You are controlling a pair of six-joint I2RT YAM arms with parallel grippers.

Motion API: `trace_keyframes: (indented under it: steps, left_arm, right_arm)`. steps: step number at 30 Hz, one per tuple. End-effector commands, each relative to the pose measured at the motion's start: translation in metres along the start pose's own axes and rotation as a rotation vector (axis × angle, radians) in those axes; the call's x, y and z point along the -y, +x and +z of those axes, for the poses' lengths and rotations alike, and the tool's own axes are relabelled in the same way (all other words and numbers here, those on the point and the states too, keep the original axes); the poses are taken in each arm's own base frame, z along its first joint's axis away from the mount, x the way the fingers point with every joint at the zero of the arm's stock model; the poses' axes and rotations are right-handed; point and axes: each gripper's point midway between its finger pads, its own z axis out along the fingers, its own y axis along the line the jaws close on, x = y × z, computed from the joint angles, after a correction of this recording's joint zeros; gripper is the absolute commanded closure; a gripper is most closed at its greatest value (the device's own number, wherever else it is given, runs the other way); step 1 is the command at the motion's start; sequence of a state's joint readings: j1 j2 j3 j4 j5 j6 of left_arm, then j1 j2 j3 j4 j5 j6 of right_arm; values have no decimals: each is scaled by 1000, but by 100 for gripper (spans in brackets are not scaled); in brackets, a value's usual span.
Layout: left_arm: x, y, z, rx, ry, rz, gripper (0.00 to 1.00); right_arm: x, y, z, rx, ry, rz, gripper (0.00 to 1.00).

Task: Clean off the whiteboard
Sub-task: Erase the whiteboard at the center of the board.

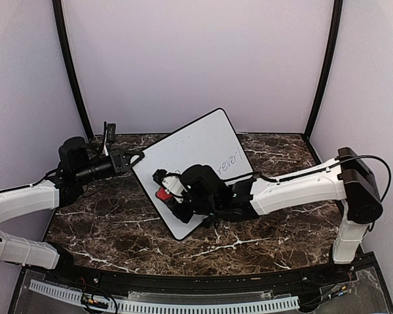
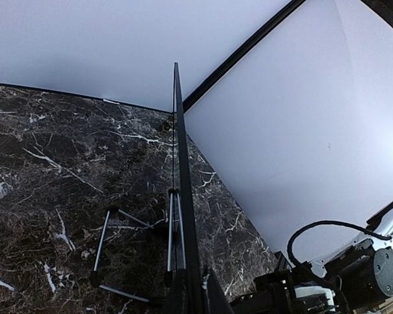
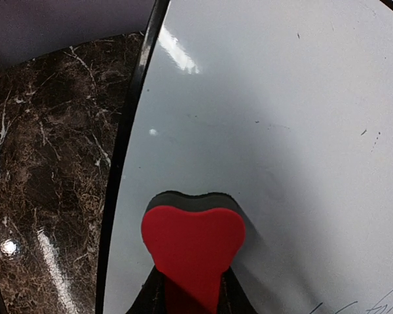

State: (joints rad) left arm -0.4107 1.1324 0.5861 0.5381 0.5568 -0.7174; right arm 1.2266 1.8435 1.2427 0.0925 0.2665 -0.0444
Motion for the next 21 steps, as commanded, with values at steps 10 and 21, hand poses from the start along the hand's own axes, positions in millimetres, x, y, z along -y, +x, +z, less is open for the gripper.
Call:
trace_keyframes:
  steps: [10, 21]
  left_arm:
    - [55, -26, -12, 88, 184, 110, 100]
    - [52, -27, -12, 95, 159, 103, 100]
  right_arm:
    - [-25, 18, 13, -176, -3, 57, 82]
    - [-33, 56, -2, -272, -14, 83, 82]
